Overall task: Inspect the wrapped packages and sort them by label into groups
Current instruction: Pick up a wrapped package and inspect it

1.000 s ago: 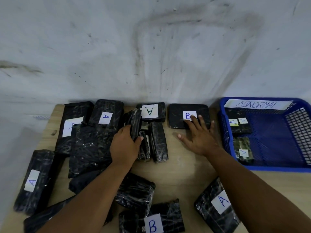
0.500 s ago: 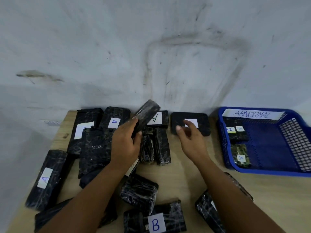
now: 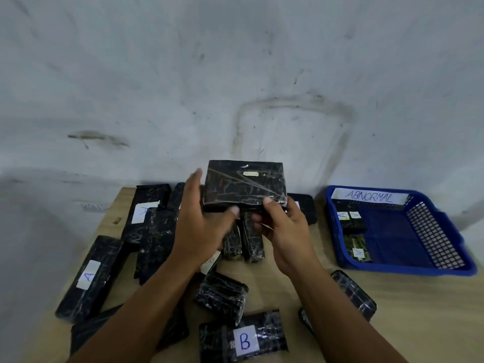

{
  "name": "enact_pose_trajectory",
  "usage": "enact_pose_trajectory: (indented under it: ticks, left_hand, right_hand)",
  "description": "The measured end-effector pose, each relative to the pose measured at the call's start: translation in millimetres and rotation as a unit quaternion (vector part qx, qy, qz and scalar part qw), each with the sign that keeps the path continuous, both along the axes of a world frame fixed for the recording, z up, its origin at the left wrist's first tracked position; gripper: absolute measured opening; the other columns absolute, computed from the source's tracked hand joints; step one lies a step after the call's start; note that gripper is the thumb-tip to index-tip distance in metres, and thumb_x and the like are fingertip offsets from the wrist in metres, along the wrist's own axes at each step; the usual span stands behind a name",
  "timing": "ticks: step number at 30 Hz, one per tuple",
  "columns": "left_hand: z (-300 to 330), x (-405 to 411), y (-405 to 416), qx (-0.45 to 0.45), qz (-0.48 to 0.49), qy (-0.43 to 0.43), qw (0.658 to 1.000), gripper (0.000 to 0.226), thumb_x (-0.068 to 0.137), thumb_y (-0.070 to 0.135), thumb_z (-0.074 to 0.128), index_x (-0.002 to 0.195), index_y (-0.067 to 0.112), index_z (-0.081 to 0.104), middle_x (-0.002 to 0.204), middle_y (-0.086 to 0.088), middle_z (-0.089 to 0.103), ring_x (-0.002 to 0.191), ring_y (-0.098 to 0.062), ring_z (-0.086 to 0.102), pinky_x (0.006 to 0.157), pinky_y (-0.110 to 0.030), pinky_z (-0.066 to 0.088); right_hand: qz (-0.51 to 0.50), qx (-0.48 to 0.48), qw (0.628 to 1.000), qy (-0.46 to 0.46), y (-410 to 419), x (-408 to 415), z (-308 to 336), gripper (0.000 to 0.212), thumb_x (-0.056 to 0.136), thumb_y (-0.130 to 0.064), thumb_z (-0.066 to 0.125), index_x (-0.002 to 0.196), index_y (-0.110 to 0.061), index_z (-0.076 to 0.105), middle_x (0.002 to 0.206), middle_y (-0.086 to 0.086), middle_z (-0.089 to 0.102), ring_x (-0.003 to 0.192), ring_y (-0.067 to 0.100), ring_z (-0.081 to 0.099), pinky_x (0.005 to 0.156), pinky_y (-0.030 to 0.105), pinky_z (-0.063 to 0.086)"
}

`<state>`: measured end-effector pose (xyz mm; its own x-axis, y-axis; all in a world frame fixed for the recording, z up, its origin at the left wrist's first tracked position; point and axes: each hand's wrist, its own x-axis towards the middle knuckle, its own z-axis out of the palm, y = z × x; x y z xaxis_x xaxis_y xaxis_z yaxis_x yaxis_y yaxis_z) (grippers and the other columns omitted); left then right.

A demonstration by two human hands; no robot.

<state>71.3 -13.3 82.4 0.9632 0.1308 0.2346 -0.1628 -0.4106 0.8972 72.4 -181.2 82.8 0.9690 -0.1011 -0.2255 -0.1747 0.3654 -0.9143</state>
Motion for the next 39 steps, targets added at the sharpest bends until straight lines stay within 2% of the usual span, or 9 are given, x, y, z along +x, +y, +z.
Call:
enact_pose_trajectory:
  ticks: [2,3,5,8,16,22,27,34,39]
  left_hand:
    - [9,-3,-1,-0.127,0.022,0.076,0.989,0.037,0.096,0.027,0.069,0.131,0.035,0.059,0.105,0.027,0.069,0.095,0.017,0.064,0.096,-0.024,0.055]
    - [12,-3,-1,-0.145,0.037,0.089,0.985,0.020,0.097,0.029,0.068,0.116,0.035,0.069,0.097,0.021,0.074,0.090,0.008,0.069,0.094,-0.037,0.058]
    - [17,-3,1,-0.165,0.039,0.095,0.981,0.010,0.096,0.026,0.069,0.101,0.033,0.074,0.093,0.017,0.078,0.086,0.000,0.073,0.087,-0.038,0.058]
    - [26,-5,5,-0.206,0.021,0.080,0.975,0.014,0.094,0.018,0.071,0.101,0.030,0.074,0.092,0.019,0.078,0.085,0.002,0.073,0.080,-0.025,0.051]
    - [39,-2,13,-0.216,0.039,0.077,0.972,0.011,0.094,0.019,0.071,0.101,0.028,0.074,0.091,0.016,0.079,0.086,-0.001,0.074,0.082,-0.025,0.053]
    - [45,-5,13,-0.214,0.010,0.083,0.973,0.020,0.093,0.010,0.071,0.106,0.025,0.073,0.087,0.015,0.079,0.082,-0.001,0.075,0.077,-0.022,0.052]
    - [54,-3,14,-0.227,0.039,0.073,0.970,0.005,0.094,0.028,0.071,0.098,0.027,0.074,0.089,0.011,0.079,0.084,-0.006,0.075,0.075,-0.026,0.056]
    - [64,1,16,-0.216,0.016,0.033,0.976,0.020,0.095,0.019,0.071,0.111,0.031,0.073,0.104,0.005,0.077,0.102,-0.015,0.073,0.086,-0.032,0.060]
    - [71,-2,14,-0.175,0.015,0.076,0.982,0.055,0.090,0.060,0.066,0.140,0.038,0.058,0.139,0.000,0.064,0.129,-0.018,0.060,0.111,-0.043,0.046]
  right_hand:
    - [0.003,-0.005,1.000,-0.006,0,-6,6,0.016,0.103,-0.016,0.062,0.118,-0.013,0.064,0.093,-0.002,0.078,0.078,0.014,0.071,0.074,0.032,0.058]
    - [0.006,-0.010,1.000,-0.008,0,-9,9,0.015,0.103,-0.017,0.062,0.118,-0.014,0.065,0.093,-0.002,0.077,0.079,0.015,0.071,0.075,0.033,0.058]
    - [0.009,-0.021,1.000,-0.013,0,-13,14,0.016,0.102,-0.020,0.063,0.118,-0.015,0.067,0.095,-0.002,0.077,0.082,0.017,0.070,0.074,0.032,0.057]
    - [-0.003,-0.042,0.998,-0.042,-3,-18,19,0.016,0.103,-0.017,0.063,0.118,-0.015,0.068,0.094,-0.003,0.077,0.083,0.014,0.069,0.068,0.023,0.057]
    - [0.022,-0.086,0.994,-0.060,-6,-23,30,0.021,0.101,-0.007,0.063,0.120,-0.015,0.067,0.096,-0.007,0.080,0.085,0.004,0.075,0.067,0.014,0.055]
    - [-0.005,-0.092,0.994,-0.061,-5,-22,36,0.015,0.102,-0.013,0.065,0.116,-0.015,0.069,0.106,0.006,0.079,0.102,0.023,0.075,0.089,0.038,0.060]
    - [0.034,-0.114,0.990,-0.081,-5,-24,46,0.017,0.101,-0.006,0.064,0.115,-0.014,0.068,0.105,0.006,0.080,0.098,0.018,0.076,0.082,0.027,0.060]
    - [0.018,-0.091,0.990,-0.102,-1,-22,60,0.014,0.102,-0.018,0.065,0.115,-0.017,0.071,0.105,0.005,0.080,0.099,0.018,0.076,0.082,0.029,0.062]
    - [0.006,-0.100,0.985,-0.139,-2,-20,66,0.016,0.102,-0.004,0.061,0.107,-0.016,0.071,0.098,-0.003,0.080,0.094,0.008,0.075,0.076,0.018,0.057]
